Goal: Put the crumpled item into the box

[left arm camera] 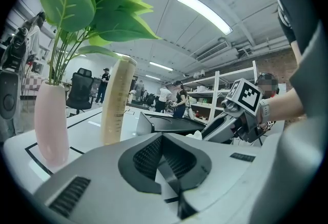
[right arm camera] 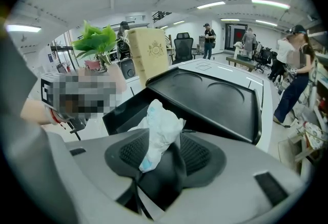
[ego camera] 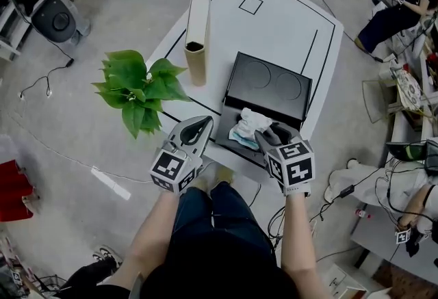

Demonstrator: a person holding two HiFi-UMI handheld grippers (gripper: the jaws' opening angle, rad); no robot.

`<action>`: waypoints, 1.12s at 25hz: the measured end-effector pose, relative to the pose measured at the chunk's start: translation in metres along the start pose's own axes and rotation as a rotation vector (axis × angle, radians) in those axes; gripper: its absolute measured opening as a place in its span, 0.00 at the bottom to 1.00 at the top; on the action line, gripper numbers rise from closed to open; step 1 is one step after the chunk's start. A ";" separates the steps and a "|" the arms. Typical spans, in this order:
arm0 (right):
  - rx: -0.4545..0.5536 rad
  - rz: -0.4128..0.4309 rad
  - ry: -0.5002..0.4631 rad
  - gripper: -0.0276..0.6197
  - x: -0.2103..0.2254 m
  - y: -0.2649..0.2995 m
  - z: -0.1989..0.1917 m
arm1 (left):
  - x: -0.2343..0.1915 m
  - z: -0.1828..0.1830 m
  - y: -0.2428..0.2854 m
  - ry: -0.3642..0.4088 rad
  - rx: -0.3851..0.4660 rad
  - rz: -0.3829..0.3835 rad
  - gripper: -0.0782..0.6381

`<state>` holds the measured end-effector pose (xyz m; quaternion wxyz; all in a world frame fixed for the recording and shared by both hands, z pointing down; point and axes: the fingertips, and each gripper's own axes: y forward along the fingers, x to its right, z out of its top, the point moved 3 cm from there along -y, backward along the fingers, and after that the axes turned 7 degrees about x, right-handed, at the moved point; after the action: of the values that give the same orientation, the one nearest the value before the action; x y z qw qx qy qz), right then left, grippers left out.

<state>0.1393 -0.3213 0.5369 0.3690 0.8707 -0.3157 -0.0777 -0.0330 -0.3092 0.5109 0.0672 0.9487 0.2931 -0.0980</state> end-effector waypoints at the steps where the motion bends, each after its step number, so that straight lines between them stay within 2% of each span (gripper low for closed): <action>1: 0.001 -0.003 -0.001 0.34 0.001 -0.001 -0.001 | 0.001 0.000 0.000 0.000 -0.001 0.000 0.11; 4: -0.009 -0.013 -0.015 0.38 0.001 -0.002 -0.004 | 0.002 -0.003 -0.001 0.000 -0.004 -0.003 0.11; 10: -0.033 -0.022 -0.032 0.38 0.003 -0.008 -0.010 | 0.009 0.000 0.000 0.002 0.000 -0.012 0.11; 14: 0.009 -0.023 -0.012 0.38 0.003 -0.014 -0.008 | 0.013 0.000 0.001 0.003 0.004 -0.021 0.11; 15: 0.032 -0.020 -0.002 0.35 0.002 -0.016 -0.007 | 0.014 0.000 0.001 0.004 0.003 -0.023 0.11; 18: 0.110 -0.011 0.045 0.16 0.002 -0.024 -0.004 | 0.017 0.001 0.000 0.005 0.003 -0.028 0.11; 22: 0.173 -0.025 0.068 0.05 0.003 -0.033 -0.002 | 0.021 0.005 0.000 0.010 0.004 -0.036 0.11; 28: 0.287 0.010 0.089 0.05 -0.007 -0.042 0.006 | 0.025 0.008 0.001 0.021 0.006 -0.058 0.11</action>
<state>0.1524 -0.2981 0.5029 0.2545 0.9156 -0.3111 0.0087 -0.0133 -0.2984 0.4975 0.0585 0.9410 0.3207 -0.0909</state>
